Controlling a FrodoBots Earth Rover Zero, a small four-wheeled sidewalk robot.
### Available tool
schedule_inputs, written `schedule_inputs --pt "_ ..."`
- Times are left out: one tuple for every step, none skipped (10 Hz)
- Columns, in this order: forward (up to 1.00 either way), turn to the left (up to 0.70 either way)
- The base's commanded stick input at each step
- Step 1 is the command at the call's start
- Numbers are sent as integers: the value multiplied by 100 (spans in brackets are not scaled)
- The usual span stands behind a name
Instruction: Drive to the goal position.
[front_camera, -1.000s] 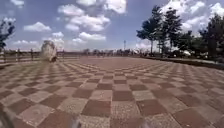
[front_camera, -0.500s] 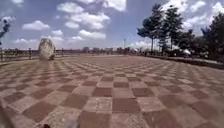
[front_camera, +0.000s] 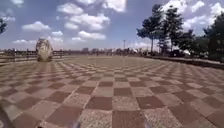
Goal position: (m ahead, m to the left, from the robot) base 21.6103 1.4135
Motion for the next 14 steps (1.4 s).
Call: schedule_inputs --pt "70 0" --pt "70 0" --pt "70 0" --pt "70 0" --pt "70 0" --pt "70 0" --pt "70 0" --pt "70 0" --pt "70 0" --pt "70 0" --pt "70 9" --pt "70 27" --pt "70 27" --pt "70 27"
